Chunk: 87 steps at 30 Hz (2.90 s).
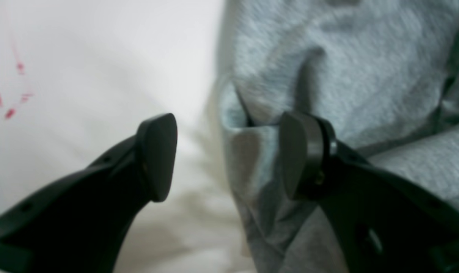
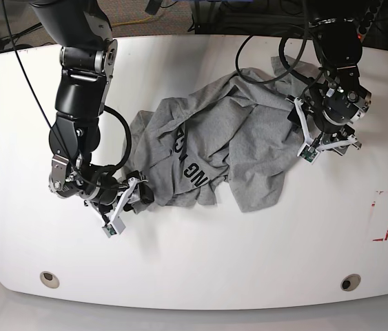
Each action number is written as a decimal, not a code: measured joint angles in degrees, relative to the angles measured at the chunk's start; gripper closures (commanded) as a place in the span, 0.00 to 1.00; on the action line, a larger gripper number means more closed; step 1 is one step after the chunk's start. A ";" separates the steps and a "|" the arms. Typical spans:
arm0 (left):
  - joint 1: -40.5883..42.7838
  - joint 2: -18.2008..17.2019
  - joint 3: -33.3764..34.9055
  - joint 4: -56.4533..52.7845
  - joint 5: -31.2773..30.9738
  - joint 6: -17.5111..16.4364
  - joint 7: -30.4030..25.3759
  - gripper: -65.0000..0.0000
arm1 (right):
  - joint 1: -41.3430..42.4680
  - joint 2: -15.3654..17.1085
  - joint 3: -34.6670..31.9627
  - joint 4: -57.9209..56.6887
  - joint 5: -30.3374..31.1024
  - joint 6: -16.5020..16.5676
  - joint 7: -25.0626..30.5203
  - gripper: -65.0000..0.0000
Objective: Fold the T-shirt properly
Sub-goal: 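Pull the shirt toward the right gripper and grasp its edge with right, then regrasp a shirt corner with the left gripper away from the right gripper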
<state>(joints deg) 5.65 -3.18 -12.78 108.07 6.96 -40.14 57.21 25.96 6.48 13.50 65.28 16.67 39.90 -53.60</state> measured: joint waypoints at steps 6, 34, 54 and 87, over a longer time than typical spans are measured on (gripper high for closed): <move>-0.09 0.13 -0.28 0.07 -0.20 0.00 0.04 0.31 | 0.28 0.20 0.02 -4.00 -0.35 -0.02 0.00 0.78; 11.93 -18.49 -6.45 5.14 -49.48 0.20 13.11 0.20 | -0.33 0.48 0.17 -4.59 -0.22 -0.02 0.11 0.99; 17.66 -22.32 2.49 4.96 -44.35 0.20 12.81 0.20 | -1.75 0.35 0.17 -4.59 0.09 -0.02 0.46 0.99; 17.49 -19.41 12.55 3.74 -22.62 0.20 7.69 1.00 | -2.40 0.35 0.42 -4.59 0.11 -0.02 0.46 1.00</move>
<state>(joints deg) 23.14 -22.59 -0.23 111.81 -15.66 -39.94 64.90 23.55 6.83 13.91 60.69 16.78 39.88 -53.15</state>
